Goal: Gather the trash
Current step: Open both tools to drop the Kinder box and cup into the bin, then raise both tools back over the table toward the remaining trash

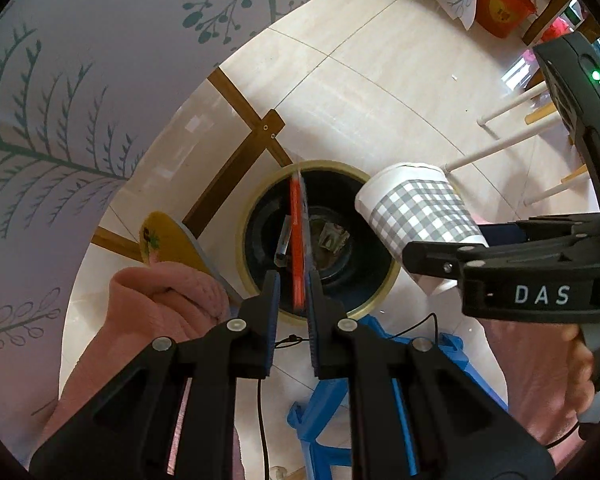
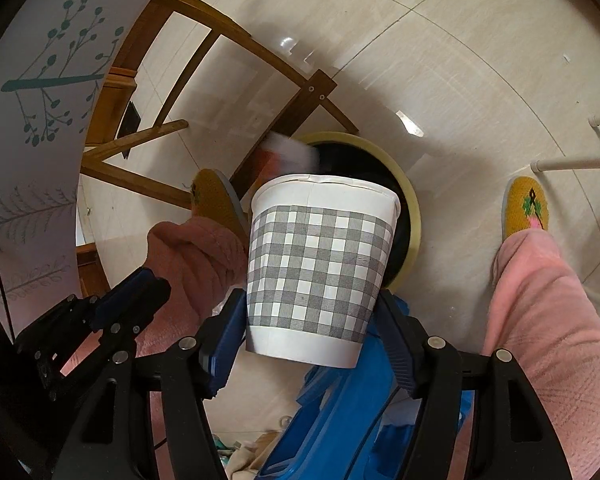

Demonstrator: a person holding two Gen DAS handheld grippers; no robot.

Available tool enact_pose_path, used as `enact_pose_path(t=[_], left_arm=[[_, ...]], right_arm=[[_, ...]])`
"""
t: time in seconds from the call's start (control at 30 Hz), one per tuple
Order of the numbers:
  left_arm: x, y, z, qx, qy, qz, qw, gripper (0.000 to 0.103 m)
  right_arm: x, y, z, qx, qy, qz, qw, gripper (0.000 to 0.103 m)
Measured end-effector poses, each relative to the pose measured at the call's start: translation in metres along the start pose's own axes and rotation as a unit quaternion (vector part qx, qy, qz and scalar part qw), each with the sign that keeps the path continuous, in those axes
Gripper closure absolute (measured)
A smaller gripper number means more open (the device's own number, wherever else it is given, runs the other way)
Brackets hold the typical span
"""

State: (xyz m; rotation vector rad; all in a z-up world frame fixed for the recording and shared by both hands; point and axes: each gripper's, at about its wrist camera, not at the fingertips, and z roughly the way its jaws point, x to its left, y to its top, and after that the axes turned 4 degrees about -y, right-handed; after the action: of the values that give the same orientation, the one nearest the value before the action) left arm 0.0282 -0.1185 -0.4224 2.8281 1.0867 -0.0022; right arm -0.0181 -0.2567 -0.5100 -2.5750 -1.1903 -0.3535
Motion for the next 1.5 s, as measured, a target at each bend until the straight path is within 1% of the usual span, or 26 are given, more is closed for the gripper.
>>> enact_pose_path(t=[0.07,0.13,0.17,0.4,0.5,0.53,0.6,0.7,0.87,1.1,1.27,1.5], left_arm=[[0.000,-0.001,-0.001,0.001,0.000,0.000,1.0000,0.079],[0.000,-0.002,-0.002,-0.001,0.000,0.002,1.0000,0.072],[-0.001,-0.003,-0.003,-0.003,0.000,0.002,1.0000,0.070],[-0.003,-0.010,-0.014,-0.015,0.004,-0.002,0.9999,0.070],[-0.003,-0.011,-0.016,-0.018,0.006,-0.002,0.9998,0.070],[-0.004,-0.012,-0.018,-0.019,0.008,-0.001,0.9998,0.070],[-0.006,-0.013,-0.021,-0.022,0.010,0.001,0.9997,0.070],[-0.008,-0.014,-0.026,-0.026,0.012,0.006,0.9996,0.070],[-0.012,-0.016,-0.037,-0.031,0.013,0.010,0.9994,0.070],[-0.012,-0.030,-0.065,-0.050,0.011,0.000,0.9987,0.070],[-0.015,-0.042,-0.101,-0.086,0.007,-0.010,0.9962,0.070],[-0.020,-0.054,-0.161,-0.154,0.011,-0.020,0.9878,0.070]], right_arm=[[0.002,0.001,0.001,0.000,-0.001,-0.001,1.000,0.038],[0.003,0.002,0.003,0.000,0.000,-0.002,1.000,0.038],[0.003,0.001,0.003,-0.001,0.000,-0.003,1.000,0.038],[0.011,0.004,0.007,-0.002,-0.001,-0.007,1.000,0.037],[0.017,0.005,0.008,-0.006,0.005,-0.014,1.000,0.035],[0.019,0.005,0.008,-0.008,0.009,-0.018,1.000,0.034],[0.022,0.004,0.008,-0.015,0.012,-0.021,1.000,0.027],[0.025,0.002,0.005,-0.026,0.016,-0.021,0.999,0.021],[0.023,0.000,-0.003,-0.029,0.022,-0.013,0.999,0.021],[0.027,-0.005,-0.024,-0.044,0.033,-0.013,0.998,0.021],[0.034,-0.019,-0.047,-0.059,0.040,-0.021,0.997,0.021],[0.044,-0.048,-0.099,-0.099,0.042,-0.046,0.993,0.021]])
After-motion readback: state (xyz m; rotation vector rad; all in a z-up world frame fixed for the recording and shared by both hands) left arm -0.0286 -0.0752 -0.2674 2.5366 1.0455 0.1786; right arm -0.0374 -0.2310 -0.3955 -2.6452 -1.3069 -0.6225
